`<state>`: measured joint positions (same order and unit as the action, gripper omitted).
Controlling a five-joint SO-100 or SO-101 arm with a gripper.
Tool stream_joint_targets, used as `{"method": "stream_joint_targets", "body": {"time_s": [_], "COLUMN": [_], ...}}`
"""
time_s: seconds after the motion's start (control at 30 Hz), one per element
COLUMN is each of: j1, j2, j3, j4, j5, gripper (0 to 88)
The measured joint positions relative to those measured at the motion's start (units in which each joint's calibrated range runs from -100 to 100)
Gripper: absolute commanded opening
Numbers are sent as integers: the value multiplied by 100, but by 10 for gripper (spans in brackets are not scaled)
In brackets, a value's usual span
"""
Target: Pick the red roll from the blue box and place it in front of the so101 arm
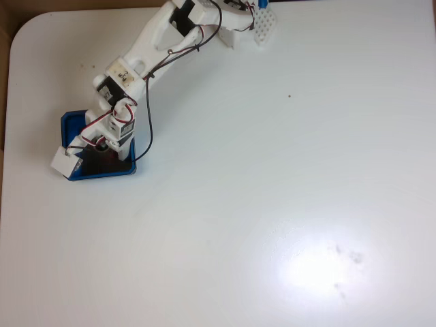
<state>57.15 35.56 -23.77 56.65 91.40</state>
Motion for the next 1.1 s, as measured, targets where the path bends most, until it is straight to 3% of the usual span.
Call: {"method": "stream_joint_targets", "body": {"time_s": [0.8,1.1], "j1": [30,20], "j2": [144,144], "j3": [-9,-9], "j4": [0,0], "j5": [-17,-17], "gripper": [187,7]}}
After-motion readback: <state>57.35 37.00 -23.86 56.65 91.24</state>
